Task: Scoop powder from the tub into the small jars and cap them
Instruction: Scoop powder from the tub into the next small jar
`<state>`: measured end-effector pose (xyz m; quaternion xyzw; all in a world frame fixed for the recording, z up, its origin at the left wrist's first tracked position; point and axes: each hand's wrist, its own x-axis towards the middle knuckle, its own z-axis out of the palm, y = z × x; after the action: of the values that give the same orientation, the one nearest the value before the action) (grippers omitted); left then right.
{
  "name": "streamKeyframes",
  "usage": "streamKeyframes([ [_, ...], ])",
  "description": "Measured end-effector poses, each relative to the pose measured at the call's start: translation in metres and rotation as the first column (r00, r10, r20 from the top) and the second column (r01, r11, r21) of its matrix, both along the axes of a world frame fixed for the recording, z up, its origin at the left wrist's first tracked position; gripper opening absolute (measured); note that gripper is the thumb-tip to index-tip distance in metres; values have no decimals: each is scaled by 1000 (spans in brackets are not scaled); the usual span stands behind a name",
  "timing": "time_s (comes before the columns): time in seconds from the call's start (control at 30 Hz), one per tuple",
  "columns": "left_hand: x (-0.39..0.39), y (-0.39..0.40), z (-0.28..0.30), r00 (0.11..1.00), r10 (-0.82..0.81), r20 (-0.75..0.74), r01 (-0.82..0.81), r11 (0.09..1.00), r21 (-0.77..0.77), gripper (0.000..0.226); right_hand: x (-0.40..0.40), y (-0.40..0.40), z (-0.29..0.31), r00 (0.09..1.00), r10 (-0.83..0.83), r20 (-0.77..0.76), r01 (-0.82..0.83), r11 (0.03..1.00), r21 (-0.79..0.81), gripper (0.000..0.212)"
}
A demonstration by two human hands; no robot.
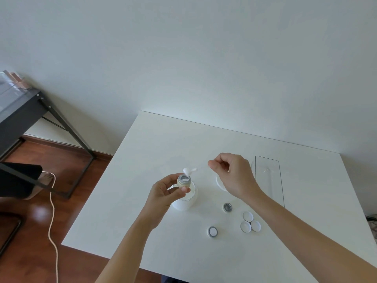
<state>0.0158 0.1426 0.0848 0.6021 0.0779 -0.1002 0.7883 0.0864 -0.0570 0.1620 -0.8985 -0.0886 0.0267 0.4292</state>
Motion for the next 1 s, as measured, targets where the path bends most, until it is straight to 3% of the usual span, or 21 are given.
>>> streamKeyframes([
  [0.2,0,1,5,1000,-10,17,10,999,-33,38,-9,3,-1,897,173,408,-135,984,-120,17],
  [0.33,0,1,5,1000,-7,12,8,999,-42,39,-10,-3,-4,660,394,639,-161,906,-392,28],
  [0.43,0,2,4,1000,-6,4,6,999,-54,42,-12,-7,-9,481,480,734,-84,858,-506,31],
  [0.57,1,3,3,1000,-12,2,12,998,-65,40,-14,-12,-14,407,471,783,-47,867,-497,25],
  [0.83,1,4,2,1000,-11,17,12,997,-74,39,-15,-20,-15,398,444,803,-25,880,-474,27],
  [0.9,1,6,1,1000,-4,17,5,997,-75,39,-16,-22,-15,460,409,788,-48,898,-438,29],
  [1.0,1,8,-2,1000,12,16,-11,997,-73,40,-16,-22,-15,684,229,693,-85,968,-236,29],
])
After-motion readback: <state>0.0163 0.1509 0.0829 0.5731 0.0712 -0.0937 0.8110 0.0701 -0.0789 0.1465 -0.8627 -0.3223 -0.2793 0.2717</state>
